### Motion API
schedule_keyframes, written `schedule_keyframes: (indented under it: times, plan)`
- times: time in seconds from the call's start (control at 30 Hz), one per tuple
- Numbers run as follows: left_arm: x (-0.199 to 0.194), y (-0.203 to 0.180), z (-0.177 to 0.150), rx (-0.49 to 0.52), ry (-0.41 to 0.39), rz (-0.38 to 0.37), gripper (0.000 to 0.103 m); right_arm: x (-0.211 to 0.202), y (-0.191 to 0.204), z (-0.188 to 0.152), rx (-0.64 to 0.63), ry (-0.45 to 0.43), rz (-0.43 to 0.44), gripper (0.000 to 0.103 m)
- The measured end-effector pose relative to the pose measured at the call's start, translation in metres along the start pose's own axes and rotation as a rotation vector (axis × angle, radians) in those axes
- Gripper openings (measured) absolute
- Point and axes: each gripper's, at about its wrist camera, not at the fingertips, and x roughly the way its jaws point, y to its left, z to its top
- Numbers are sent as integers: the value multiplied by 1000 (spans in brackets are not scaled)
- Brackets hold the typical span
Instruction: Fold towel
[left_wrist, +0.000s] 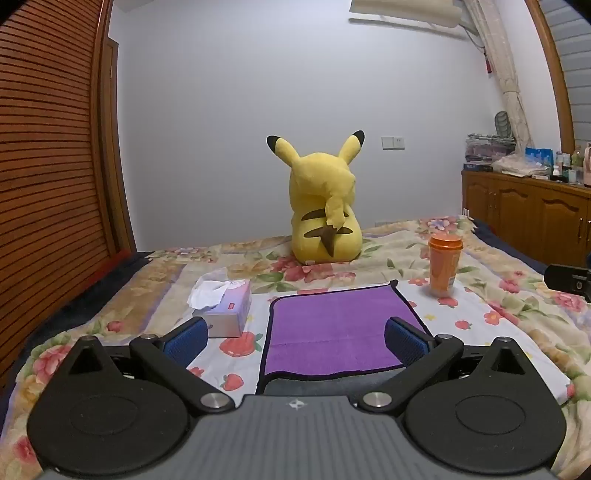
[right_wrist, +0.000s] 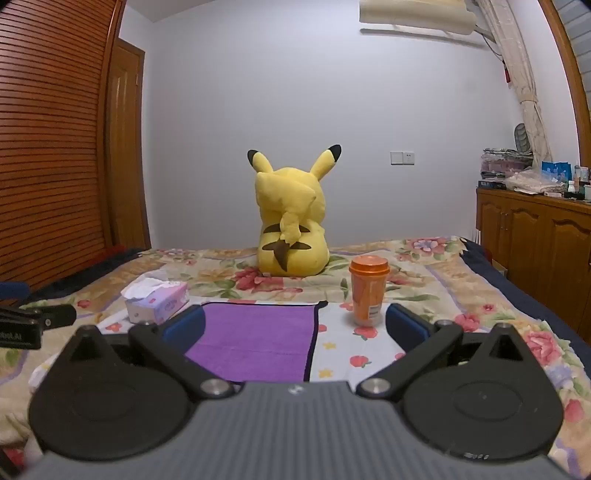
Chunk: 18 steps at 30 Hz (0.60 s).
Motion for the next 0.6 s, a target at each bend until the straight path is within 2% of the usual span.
schedule_keyframes:
  times: [0.6]
  plan:
    - [1, 2, 4, 4, 2, 4, 103, 0, -3, -1, 1, -3, 0, 103]
